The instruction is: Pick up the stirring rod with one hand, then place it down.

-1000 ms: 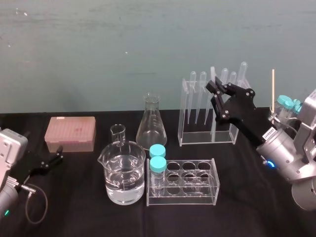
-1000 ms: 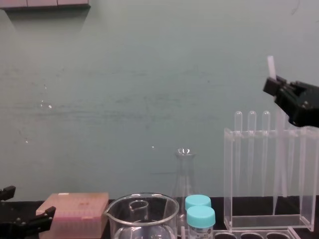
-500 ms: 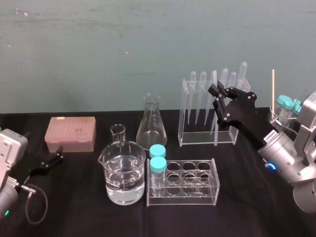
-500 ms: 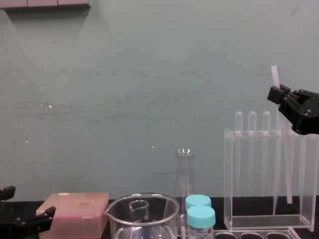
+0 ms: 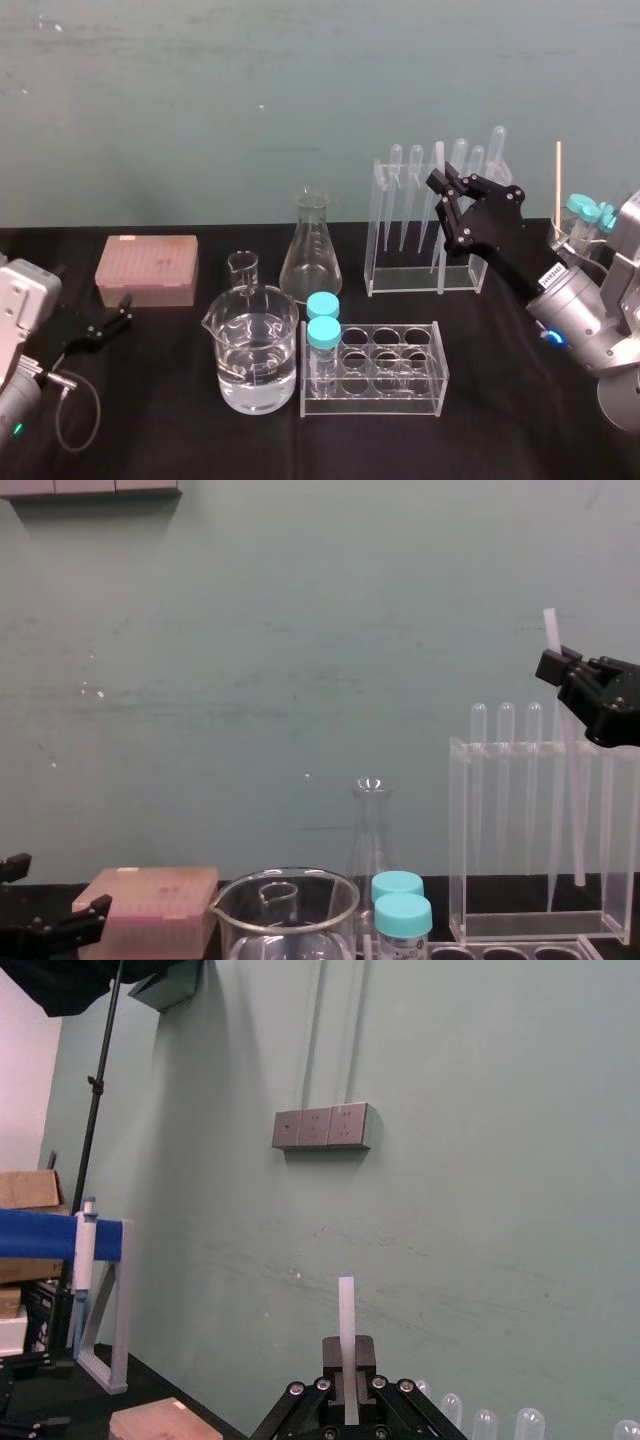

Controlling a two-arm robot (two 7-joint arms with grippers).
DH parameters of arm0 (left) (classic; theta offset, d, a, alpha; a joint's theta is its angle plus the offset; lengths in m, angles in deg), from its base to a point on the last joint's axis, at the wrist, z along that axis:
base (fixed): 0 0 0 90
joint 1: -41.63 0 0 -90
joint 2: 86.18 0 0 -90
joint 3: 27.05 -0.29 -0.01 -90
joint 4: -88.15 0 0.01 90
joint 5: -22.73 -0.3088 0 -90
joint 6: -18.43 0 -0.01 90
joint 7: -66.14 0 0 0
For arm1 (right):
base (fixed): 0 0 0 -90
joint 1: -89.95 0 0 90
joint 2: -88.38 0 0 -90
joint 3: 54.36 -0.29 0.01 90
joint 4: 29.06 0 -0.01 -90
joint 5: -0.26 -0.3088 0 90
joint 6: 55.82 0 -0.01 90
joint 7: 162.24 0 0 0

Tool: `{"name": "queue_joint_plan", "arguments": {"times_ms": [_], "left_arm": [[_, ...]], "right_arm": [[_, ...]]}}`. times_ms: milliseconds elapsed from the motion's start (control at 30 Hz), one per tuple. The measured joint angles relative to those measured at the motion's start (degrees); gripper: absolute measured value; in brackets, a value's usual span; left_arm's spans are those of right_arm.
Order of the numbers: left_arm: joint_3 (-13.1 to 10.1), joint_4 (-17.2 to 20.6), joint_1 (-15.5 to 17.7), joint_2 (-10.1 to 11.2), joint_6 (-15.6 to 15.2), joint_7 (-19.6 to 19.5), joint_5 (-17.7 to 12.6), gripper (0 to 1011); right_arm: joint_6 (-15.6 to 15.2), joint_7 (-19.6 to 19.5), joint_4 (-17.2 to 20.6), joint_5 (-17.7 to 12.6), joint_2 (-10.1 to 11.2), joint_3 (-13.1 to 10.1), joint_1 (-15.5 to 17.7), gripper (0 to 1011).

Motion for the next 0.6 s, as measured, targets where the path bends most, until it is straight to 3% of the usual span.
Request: {"name": "queue_joint_plan", "arguments": {"times_ms": [600], "left_arm": [[0.0,0.0,0.0,0.0,0.0,0.0,0.0,1000]], "right_arm": [[0.0,0.1,0.1,-0.1,0.0,0.0,0.0,64]]}}
